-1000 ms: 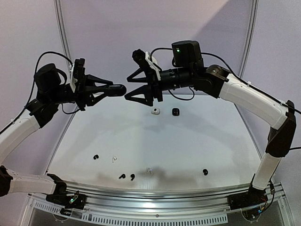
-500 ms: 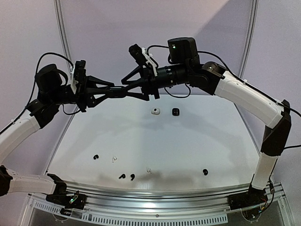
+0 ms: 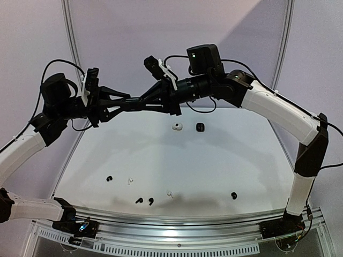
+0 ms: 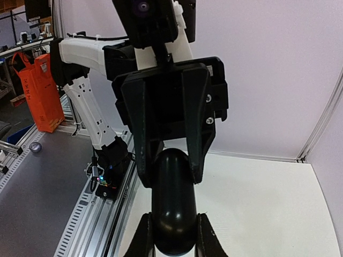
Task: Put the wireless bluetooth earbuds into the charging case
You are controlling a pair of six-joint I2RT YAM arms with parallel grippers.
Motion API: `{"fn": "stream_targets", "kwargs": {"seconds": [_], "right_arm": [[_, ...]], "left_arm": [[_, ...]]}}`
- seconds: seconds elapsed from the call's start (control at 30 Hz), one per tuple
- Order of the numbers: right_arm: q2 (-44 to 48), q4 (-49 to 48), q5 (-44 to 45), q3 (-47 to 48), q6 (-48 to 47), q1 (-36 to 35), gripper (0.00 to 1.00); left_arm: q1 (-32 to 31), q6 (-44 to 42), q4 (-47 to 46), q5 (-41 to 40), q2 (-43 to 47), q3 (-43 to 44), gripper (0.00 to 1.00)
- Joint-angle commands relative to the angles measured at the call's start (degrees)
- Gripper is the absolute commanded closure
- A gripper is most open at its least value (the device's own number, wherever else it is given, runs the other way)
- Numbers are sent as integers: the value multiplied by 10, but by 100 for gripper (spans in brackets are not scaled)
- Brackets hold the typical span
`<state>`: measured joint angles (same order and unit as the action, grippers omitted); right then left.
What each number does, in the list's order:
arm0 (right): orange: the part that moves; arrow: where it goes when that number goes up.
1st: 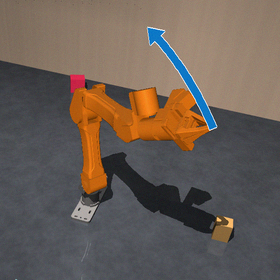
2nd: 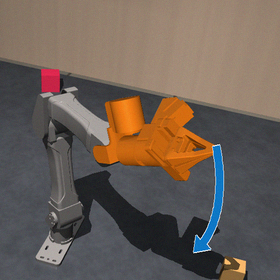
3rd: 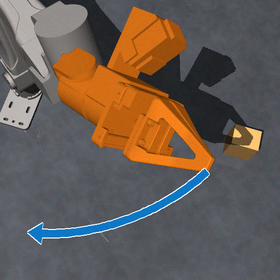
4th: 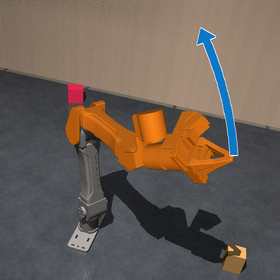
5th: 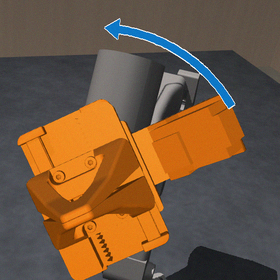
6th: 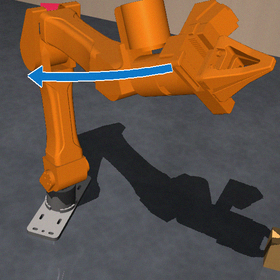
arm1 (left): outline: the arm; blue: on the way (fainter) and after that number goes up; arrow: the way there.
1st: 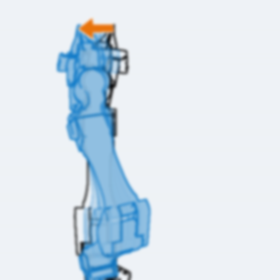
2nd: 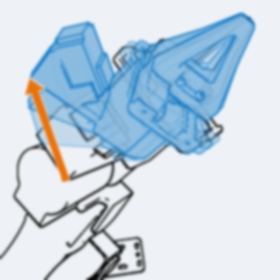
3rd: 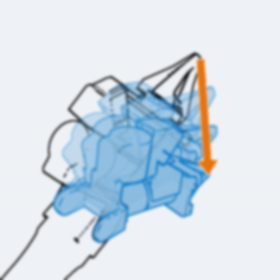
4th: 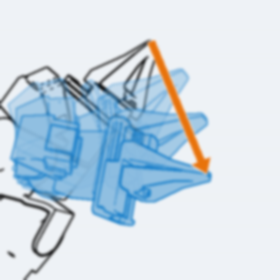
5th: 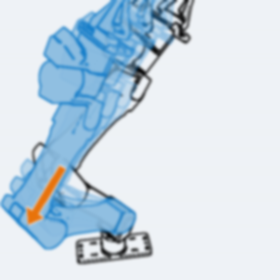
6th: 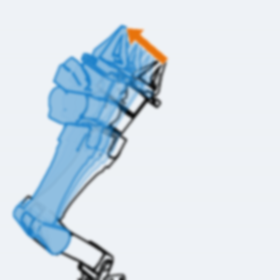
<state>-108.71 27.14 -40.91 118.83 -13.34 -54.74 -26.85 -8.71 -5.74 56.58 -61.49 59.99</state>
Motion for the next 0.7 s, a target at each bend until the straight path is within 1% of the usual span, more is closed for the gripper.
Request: {"fn": "stream_targets", "kwargs": {"seconds": [0.0, 0.07, 0.1, 0.13, 0.17, 0.2, 0.23, 0.27, 0.3, 0.33, 0.37, 0.53, 0.57, 0.67], "right_arm": [[-10, 13, 4, 13, 6, -6, 100], [-9, 8, 1, 14, 9, -6, 100], [-8, 5, 0, 14, 9, -6, 100], [-4, 1, 1, 13, 9, -6, 100], [-2, -4, 2, 12, 9, -6, 100], [1, -8, 3, 10, 8, -6, 100], [6, -15, 4, 9, 8, -5, 100], [9, -22, 3, 8, 8, -5, 100], [13, -30, 1, 8, 11, -4, 100], [16, -36, -1, 7, 12, -4, 100], [19, -41, -1, 8, 14, -4, 100], [20, -52, -7, 8, 19, -4, 100], [20, -53, -8, 7, 19, -4, 100], [20, -53, -8, 7, 19, -4, 100]], "left_arm": [[-11, 9, -14, -4, 5, -12, 100], [-11, 22, -19, -6, 9, -16, 100], [-11, 31, -21, -8, 11, -18, 97], [-10, 39, -20, -11, 13, -20, 80], [-10, 46, -19, -15, 16, -23, 58], [-11, 53, -17, -20, 20, -27, 39], [-9, 58, -13, -26, 24, -31, 27], [-9, 62, -8, -34, 28, -36, 22], [-8, 64, -4, -37, 31, -41, 21], [-7, 63, -1, -39, 34, -48, 24], [-6, 63, 0, -39, 37, -54, 29], [-6, 75, -21, -38, 36, -63, 63], [-7, 77, -27, -38, 34, -62, 67], [-7, 85, -47, -37, 31, -61, 68]]}}
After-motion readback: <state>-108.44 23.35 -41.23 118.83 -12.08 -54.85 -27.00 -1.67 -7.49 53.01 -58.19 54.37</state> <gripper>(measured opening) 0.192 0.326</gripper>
